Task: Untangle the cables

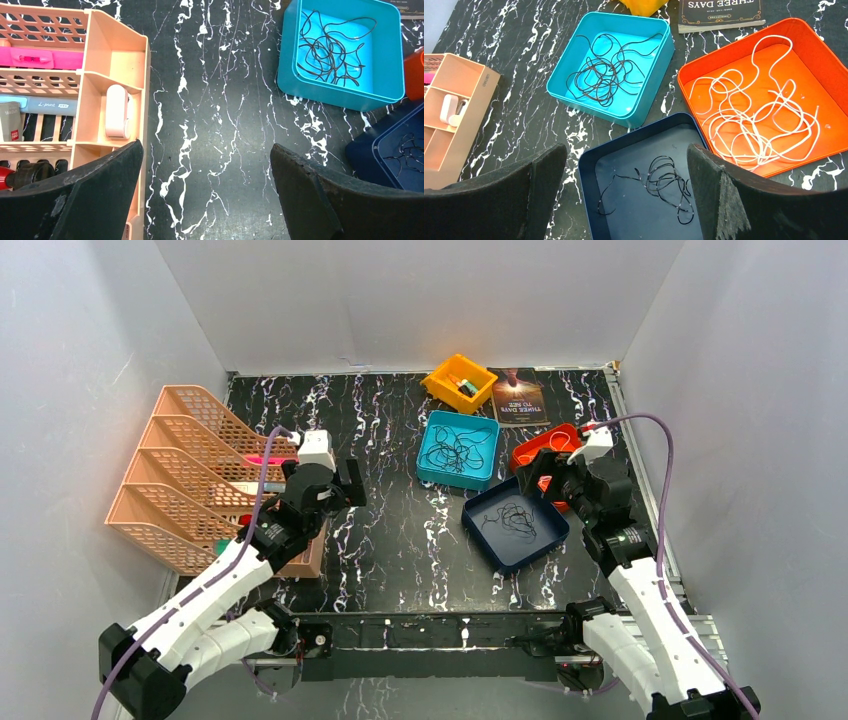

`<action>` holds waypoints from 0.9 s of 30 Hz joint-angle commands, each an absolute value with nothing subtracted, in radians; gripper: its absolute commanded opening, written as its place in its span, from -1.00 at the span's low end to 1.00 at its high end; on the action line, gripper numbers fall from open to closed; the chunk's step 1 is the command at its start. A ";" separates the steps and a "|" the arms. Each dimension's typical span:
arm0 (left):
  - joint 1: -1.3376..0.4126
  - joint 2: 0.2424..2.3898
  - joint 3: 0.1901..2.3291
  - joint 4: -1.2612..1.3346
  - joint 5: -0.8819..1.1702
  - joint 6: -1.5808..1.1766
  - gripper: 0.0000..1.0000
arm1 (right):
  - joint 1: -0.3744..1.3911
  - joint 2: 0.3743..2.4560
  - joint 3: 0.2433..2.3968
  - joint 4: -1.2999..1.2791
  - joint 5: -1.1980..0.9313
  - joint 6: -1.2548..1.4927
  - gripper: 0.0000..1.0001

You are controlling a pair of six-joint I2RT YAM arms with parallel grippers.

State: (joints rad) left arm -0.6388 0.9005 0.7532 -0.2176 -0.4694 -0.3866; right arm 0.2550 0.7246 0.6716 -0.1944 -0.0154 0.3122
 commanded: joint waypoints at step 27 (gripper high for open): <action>-0.641 0.757 0.681 -0.146 -0.604 -0.387 0.97 | 0.251 0.539 0.612 -0.048 0.161 0.318 0.97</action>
